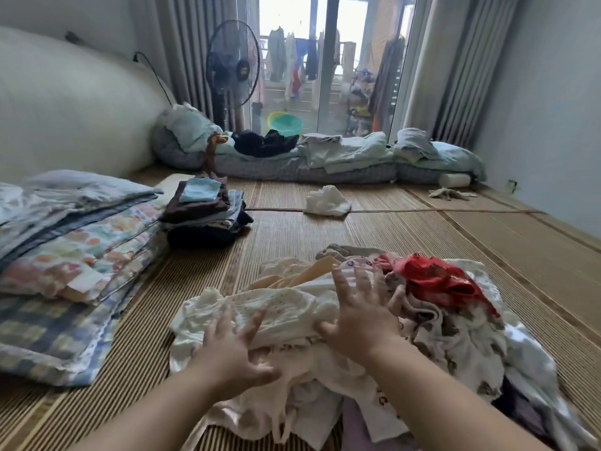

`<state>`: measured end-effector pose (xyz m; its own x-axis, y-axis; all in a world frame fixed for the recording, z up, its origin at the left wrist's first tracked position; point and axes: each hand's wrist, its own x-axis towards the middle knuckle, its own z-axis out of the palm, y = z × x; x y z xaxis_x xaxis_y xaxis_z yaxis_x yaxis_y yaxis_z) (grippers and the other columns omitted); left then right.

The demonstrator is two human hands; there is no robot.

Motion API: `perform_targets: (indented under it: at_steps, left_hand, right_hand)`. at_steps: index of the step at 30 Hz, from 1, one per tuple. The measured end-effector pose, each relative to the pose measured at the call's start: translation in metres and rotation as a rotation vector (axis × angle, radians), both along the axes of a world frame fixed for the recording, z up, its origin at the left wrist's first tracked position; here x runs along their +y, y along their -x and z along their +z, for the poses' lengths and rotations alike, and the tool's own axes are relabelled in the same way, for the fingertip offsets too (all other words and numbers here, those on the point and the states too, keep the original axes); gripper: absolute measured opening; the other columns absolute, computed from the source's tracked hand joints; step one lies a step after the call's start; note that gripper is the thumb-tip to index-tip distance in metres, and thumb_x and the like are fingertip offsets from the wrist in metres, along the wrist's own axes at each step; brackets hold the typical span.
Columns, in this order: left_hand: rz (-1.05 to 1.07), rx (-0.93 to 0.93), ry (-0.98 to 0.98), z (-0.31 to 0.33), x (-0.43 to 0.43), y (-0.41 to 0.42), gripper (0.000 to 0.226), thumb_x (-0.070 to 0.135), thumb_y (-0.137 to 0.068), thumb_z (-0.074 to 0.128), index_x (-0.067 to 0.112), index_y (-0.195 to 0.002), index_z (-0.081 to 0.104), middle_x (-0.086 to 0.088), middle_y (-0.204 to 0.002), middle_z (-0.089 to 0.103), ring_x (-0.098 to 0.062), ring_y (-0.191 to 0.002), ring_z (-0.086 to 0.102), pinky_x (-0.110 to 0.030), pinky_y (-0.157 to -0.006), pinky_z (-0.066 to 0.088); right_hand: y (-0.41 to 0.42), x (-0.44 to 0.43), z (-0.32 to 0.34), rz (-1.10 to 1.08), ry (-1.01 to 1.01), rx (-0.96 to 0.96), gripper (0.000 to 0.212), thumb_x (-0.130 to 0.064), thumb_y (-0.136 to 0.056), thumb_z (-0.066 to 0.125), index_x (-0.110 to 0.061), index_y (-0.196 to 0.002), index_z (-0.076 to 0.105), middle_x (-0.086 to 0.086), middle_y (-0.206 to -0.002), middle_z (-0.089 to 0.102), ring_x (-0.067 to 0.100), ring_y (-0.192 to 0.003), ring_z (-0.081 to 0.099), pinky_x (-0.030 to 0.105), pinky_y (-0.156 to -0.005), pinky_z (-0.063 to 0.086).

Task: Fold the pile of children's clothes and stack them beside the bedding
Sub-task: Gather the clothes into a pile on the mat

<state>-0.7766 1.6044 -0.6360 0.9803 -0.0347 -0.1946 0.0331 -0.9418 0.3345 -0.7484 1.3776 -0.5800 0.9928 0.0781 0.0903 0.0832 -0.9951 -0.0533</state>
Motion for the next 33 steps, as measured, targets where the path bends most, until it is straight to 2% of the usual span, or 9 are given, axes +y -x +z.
perform_targets:
  at_steps: [4, 6, 8, 11, 14, 19, 23, 27, 33]
  left_hand:
    - [-0.042, 0.055, 0.041, -0.018, 0.002, -0.026, 0.111, 0.085, -0.051, 0.061, 0.076, -0.116, -0.03, -0.006, -0.151, -0.039, -0.033, -0.141, -0.03, -0.057, -0.114, 0.01]
    - [-0.06, 0.055, 0.085, -0.024, 0.0, -0.033, 0.112, 0.082, -0.047, 0.063, 0.079, -0.117, -0.025, -0.008, -0.152, -0.038, -0.036, -0.144, -0.021, -0.054, -0.115, 0.013]
    - [-0.095, 0.038, 0.119, -0.031, -0.005, -0.036, 0.109, 0.079, -0.044, 0.061, 0.081, -0.117, -0.02, -0.008, -0.154, -0.033, -0.038, -0.146, -0.005, -0.048, -0.117, 0.02]
    - [-0.154, 0.041, 0.116, -0.038, -0.012, -0.042, 0.104, 0.079, -0.042, 0.058, 0.084, -0.114, -0.017, -0.006, -0.156, -0.029, -0.035, -0.147, 0.001, -0.044, -0.117, 0.023]
    - [-0.195, 0.043, 0.075, -0.042, -0.023, -0.047, 0.099, 0.078, -0.046, 0.059, 0.085, -0.113, -0.014, -0.008, -0.158, -0.021, -0.035, -0.147, -0.002, -0.041, -0.118, 0.02]
    - [-0.224, 0.057, 0.038, -0.038, -0.052, -0.053, 0.1, 0.071, -0.053, 0.064, 0.084, -0.114, -0.013, -0.01, -0.159, -0.016, -0.036, -0.147, 0.001, -0.039, -0.118, 0.018]
    - [-0.244, 0.063, 0.034, -0.034, -0.095, -0.054, 0.1, 0.072, -0.054, 0.064, 0.084, -0.113, -0.016, -0.012, -0.16, -0.013, -0.037, -0.146, 0.004, -0.039, -0.118, 0.018]
    - [-0.268, 0.017, 0.04, -0.034, -0.16, -0.054, 0.102, 0.073, -0.058, 0.066, 0.08, -0.121, -0.015, -0.015, -0.159, -0.007, -0.04, -0.145, 0.009, -0.045, -0.117, 0.023]
    - [-0.288, -0.007, 0.117, -0.037, -0.266, -0.057, 0.102, 0.064, -0.066, 0.071, 0.073, -0.13, -0.008, -0.008, -0.16, -0.01, -0.039, -0.146, 0.003, -0.051, -0.115, 0.025]
  right_hand:
    - [-0.033, -0.006, -0.021, 0.013, 0.065, 0.099, 0.101, -0.076, -0.074, 0.044, -0.044, -0.144, -0.021, 0.006, -0.155, -0.031, 0.039, -0.133, -0.04, 0.057, -0.077, -0.042]
    - [-0.042, -0.012, -0.029, 0.014, 0.097, 0.164, 0.1, -0.078, -0.072, 0.045, -0.05, -0.143, -0.018, 0.005, -0.154, -0.034, 0.04, -0.127, -0.045, 0.057, -0.071, -0.045]
    - [-0.047, -0.016, -0.038, 0.008, 0.105, 0.212, 0.098, -0.078, -0.069, 0.049, -0.057, -0.141, -0.013, 0.003, -0.156, -0.03, 0.042, -0.131, -0.041, 0.061, -0.076, -0.041]
    - [-0.047, -0.019, -0.046, -0.012, 0.103, 0.263, 0.092, -0.071, -0.071, 0.051, -0.056, -0.143, -0.003, 0.0, -0.158, -0.023, 0.043, -0.137, -0.033, 0.071, -0.098, -0.02]
    - [-0.047, -0.023, -0.05, -0.034, 0.089, 0.283, 0.083, -0.062, -0.076, 0.048, -0.048, -0.148, 0.008, 0.001, -0.16, -0.015, 0.041, -0.141, -0.025, 0.07, -0.104, -0.009]
    - [-0.05, -0.048, -0.051, -0.044, 0.086, 0.29, 0.084, -0.066, -0.079, 0.05, -0.043, -0.149, 0.01, 0.001, -0.161, -0.01, 0.04, -0.144, -0.016, 0.064, -0.11, -0.002]
    - [-0.045, -0.09, -0.05, -0.067, 0.149, 0.234, 0.073, -0.06, -0.085, 0.044, -0.041, -0.149, 0.015, 0.004, -0.161, -0.008, 0.038, -0.145, -0.013, 0.067, -0.105, -0.012]
    - [-0.046, -0.143, -0.046, -0.126, 0.23, 0.171, 0.052, -0.044, -0.095, 0.031, -0.042, -0.147, 0.022, 0.008, -0.161, -0.007, 0.037, -0.145, -0.016, 0.071, -0.096, -0.023]
    - [-0.052, -0.236, -0.04, -0.256, 0.249, 0.205, 0.055, -0.034, -0.096, 0.035, -0.041, -0.148, 0.019, 0.007, -0.161, -0.009, 0.039, -0.144, -0.017, 0.07, -0.102, -0.016]
